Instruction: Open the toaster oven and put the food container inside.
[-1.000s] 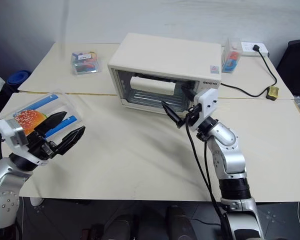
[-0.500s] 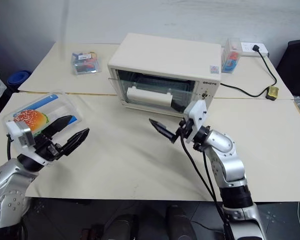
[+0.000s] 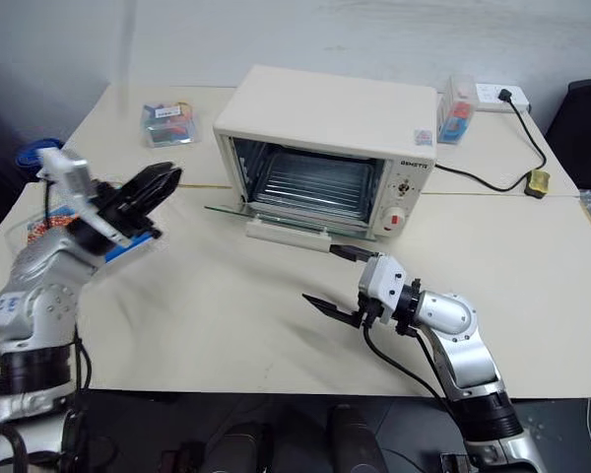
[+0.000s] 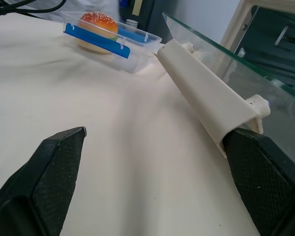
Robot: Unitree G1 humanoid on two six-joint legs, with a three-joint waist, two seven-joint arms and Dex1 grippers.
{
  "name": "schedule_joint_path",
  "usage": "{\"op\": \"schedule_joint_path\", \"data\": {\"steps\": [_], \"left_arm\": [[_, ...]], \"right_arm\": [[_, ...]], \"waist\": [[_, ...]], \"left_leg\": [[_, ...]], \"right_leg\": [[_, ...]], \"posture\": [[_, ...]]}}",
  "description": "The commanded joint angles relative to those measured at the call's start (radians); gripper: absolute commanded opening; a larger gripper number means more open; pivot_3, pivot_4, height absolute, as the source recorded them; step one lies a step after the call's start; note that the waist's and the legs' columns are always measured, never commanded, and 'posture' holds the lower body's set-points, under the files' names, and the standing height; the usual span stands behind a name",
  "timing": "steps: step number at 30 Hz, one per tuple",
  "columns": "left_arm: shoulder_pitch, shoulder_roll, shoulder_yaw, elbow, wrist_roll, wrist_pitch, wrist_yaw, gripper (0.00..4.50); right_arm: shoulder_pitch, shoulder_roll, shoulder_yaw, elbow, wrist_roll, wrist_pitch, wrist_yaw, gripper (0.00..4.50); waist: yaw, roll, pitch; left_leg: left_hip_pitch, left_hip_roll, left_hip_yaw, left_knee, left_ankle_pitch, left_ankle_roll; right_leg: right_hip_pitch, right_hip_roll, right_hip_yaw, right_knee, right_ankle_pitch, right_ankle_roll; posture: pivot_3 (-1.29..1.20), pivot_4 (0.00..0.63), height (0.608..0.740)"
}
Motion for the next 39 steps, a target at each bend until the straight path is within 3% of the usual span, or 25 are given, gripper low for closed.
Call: {"op": "schedule_joint_path", "data": {"steps": [1, 11, 16, 23, 26, 32, 37, 39], "left_arm": [[-0.071, -0.01, -0.065, 0.1, 0.098, -0.101, -0.061, 0.03], [-0.027, 0.028, -0.183, 0.144, 0.191, -0.17, -0.299, 0.03], [0.051, 0.045, -0.217, 0.108, 0.269, -0.16, -0.269, 0.03], [0.232, -0.002, -0.181, -0.047, 0.27, -0.131, -0.171, 0.03], [0.352, -0.027, -0.106, -0.151, 0.231, -0.112, -0.106, 0.93], [0.622, -0.129, 0.241, -0.358, 0.045, -0.126, 0.054, 2.65], [0.809, -0.209, 0.487, -0.417, -0.039, -0.119, 0.202, 4.21], [0.89, -0.253, 0.614, -0.413, -0.101, -0.091, 0.297, 4.48]], "right_arm": [[0.018, -0.001, -0.013, -0.018, -0.004, -0.033, -0.014, 4.5], [0.212, -0.06, -0.116, -0.02, 0.035, -0.094, -0.014, 4.5], [0.271, -0.099, -0.202, -0.005, 0.079, -0.099, -0.013, 4.5], [0.191, -0.108, -0.242, -0.011, 0.196, 0.004, 0.012, 4.5], [0.149, -0.098, -0.223, -0.03, 0.246, 0.046, 0.05, 4.5], [0.062, -0.054, -0.167, -0.016, 0.244, 0.036, 0.098, 4.5], [0.0, -0.012, -0.126, 0.011, 0.239, 0.003, 0.157, 4.5], [-0.046, 0.015, -0.101, 0.017, 0.234, -0.014, 0.175, 4.5]], "waist": [[-0.002, 0.0, 0.0], [-0.001, 0.0, 0.0], [-0.002, 0.0, 0.0], [-0.003, 0.0, 0.0], [-0.004, 0.0, 0.0], [-0.002, 0.0, 0.0], [0.0, 0.0, 0.0], [-0.001, 0.0, 0.0]], "left_leg": [[0.0, 0.0, 0.0, 0.0, 0.0, 0.0], [0.0, 0.0, 0.002, 0.0, 0.0, 0.0], [0.001, 0.0, 0.002, 0.0, 0.0, 0.0], [0.001, 0.001, 0.001, 0.0, 0.0, 0.0], [0.001, 0.001, 0.0, 0.0, 0.0, 0.0], [0.001, 0.002, 0.0, -0.001, 0.0, 0.0], [0.001, 0.001, 0.0, -0.001, 0.0, 0.001], [0.001, 0.001, -0.001, 0.0, 0.0, 0.001]], "right_leg": [[0.0, 0.0, 0.0, 0.0, 0.0, 0.0], [0.0, 0.0, 0.001, -0.001, 0.0, 0.0], [0.0, 0.0, 0.003, 0.0, 0.0, 0.0], [0.0, 0.0, 0.004, 0.002, 0.0, 0.0], [0.0, 0.0, 0.004, 0.001, 0.0, 0.0], [0.0, 0.0, 0.003, 0.0, 0.0, 0.0], [0.001, -0.001, 0.003, -0.001, 0.0, 0.0], [0.002, -0.002, 0.002, -0.002, 0.0, 0.0]], "posture": [[0.0, 0.15, 0.74], [0.0, 0.15, 0.74], [0.0, 0.15, 0.74], [0.0, 0.15, 0.74], [0.0, 0.15, 0.74], [0.0, 0.15, 0.74], [0.0, 0.15, 0.74], [0.0, 0.15, 0.74]]}}
